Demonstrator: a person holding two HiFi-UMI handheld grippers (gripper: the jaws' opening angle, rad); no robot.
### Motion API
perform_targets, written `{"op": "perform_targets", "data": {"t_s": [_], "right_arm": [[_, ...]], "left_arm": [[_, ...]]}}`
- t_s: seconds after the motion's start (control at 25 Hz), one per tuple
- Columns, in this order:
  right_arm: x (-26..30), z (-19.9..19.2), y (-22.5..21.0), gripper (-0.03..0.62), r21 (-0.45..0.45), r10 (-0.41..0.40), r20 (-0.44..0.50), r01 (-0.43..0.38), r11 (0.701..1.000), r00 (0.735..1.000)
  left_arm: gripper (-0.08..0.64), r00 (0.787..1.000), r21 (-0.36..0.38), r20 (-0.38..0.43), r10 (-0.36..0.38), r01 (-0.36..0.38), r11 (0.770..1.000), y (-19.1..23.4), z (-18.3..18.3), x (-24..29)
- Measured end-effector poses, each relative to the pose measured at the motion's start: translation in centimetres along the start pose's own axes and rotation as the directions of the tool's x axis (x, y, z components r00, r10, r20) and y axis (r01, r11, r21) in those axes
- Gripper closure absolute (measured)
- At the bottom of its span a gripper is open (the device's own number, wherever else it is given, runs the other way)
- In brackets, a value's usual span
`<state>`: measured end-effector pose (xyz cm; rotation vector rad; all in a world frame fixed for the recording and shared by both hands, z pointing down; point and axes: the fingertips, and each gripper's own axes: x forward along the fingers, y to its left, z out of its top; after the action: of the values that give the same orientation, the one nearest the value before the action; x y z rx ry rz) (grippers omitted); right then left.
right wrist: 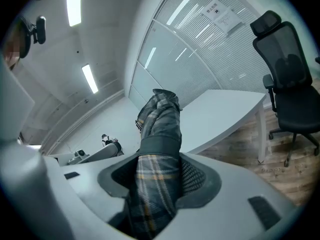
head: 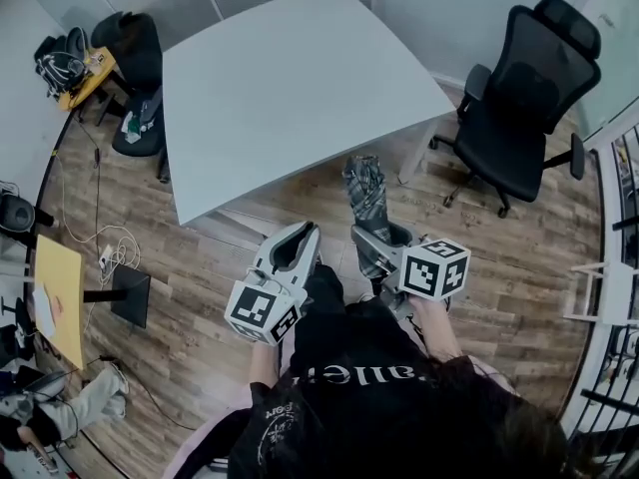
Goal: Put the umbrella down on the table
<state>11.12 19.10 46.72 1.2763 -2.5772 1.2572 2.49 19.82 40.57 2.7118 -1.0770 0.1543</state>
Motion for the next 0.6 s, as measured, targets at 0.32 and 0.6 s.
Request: {"op": "perform_targets", "data": {"t_s": [0.32, 0.6], "right_arm": [[3.6, 2.2, -0.8, 0.371, 0.013, -0.019, -0.017, 0.020, 1.000, 1.000], [8.3, 4.7, -1.2, 0.371, 0.022, -0.045, -0.025, 0.045, 0.999, 0.999]], "left_arm": [[0.526, 1.000, -0.010, -0.005, -0.011, 0.011, 1.000, 3.9, 1.1, 2.1], [0.526, 0.999, -0.015, 0.001, -0.041, 0.041, 0.999, 9.1, 2.6, 4.5]]}}
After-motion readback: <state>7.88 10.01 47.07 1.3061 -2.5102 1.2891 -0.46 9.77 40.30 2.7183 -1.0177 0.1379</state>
